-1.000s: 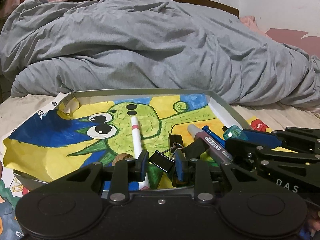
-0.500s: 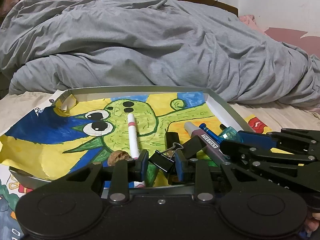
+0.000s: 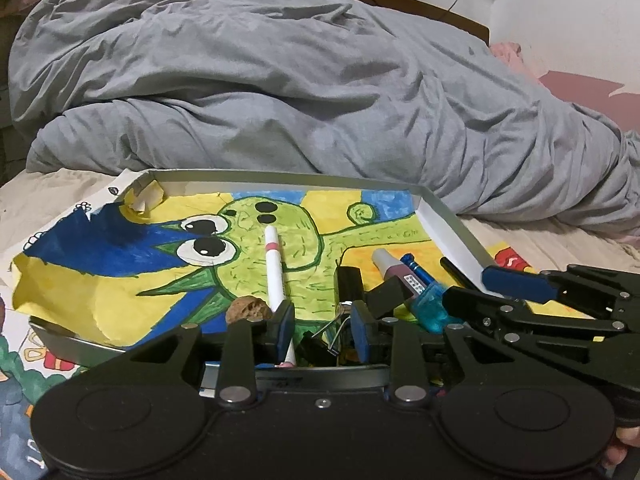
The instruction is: Organize rigid objects
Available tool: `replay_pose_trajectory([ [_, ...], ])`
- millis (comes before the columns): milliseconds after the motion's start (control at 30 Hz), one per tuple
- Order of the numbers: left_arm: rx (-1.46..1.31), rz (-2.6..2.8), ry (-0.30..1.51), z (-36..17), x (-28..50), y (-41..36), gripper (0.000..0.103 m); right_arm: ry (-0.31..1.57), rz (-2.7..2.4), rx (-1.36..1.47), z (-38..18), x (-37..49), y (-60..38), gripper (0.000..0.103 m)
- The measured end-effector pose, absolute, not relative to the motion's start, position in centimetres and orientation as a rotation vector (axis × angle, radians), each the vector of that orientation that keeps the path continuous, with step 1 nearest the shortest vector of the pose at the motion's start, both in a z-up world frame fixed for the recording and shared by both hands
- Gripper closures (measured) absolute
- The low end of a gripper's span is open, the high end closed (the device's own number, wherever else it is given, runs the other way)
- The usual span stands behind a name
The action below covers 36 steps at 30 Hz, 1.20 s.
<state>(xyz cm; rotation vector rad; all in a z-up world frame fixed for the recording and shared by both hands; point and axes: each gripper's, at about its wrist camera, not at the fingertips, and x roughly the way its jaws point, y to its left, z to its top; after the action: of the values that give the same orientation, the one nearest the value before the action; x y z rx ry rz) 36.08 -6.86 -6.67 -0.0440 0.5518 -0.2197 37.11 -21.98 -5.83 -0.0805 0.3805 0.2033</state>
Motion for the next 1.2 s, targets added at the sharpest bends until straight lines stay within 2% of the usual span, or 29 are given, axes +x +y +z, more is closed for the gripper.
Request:
replay_pose_trajectory([
  [67, -0.05, -0.215, 0.542, -6.1, 35.7, -6.7, 0.065, 0.363, 0.196, -0.072, -5.1, 36.6, -22.3, 0.054],
  [133, -0.058, -0.208, 0.529, -5.4, 35.2, -6.4, 0.057, 0.352, 0.196, -0.061, -4.5, 36.0, -22.6, 0.049],
  [233, -0.079, -0.189, 0.502, -4.1, 34.0, -5.7, 0.045, 0.329, 0.194, -0.059, -3.5, 34.9, -22.7, 0.034],
  [300, -0.092, -0.168, 0.475, -3.1, 32.8, -5.2, 0.034, 0.311, 0.192, -0.054, -2.8, 34.1, -22.8, 0.018],
  [433, -0.126, -0.122, 0.411, -1.1, 30.1, -3.7, 0.018, 0.266, 0.191, -0.04, -0.9, 32.2, -22.7, 0.001],
  [667, -0.163, -0.052, 0.326, 1.4, 24.8, -1.5, 0.011, 0.231, 0.137, -0.038, 0.8, 28.8, -22.2, 0.001],
  [833, -0.14, -0.01, 0.27, 2.3, 20.7, -0.8, 0.001, 0.187, 0.106, 0.009, 1.0, 25.7, -22.4, 0.001],
  [1000, -0.155, -0.002, 0.254, 2.4, 17.6, -0.2, 0.001, 0.121, 0.077, 0.027, 0.6, 21.4, -22.8, 0.001],
  [1200, -0.146, 0.073, 0.178, 1.4, 13.7, 0.0, 0.001, 0.17, 0.041, 0.022, -0.8, 18.0, -23.3, 0.0],
])
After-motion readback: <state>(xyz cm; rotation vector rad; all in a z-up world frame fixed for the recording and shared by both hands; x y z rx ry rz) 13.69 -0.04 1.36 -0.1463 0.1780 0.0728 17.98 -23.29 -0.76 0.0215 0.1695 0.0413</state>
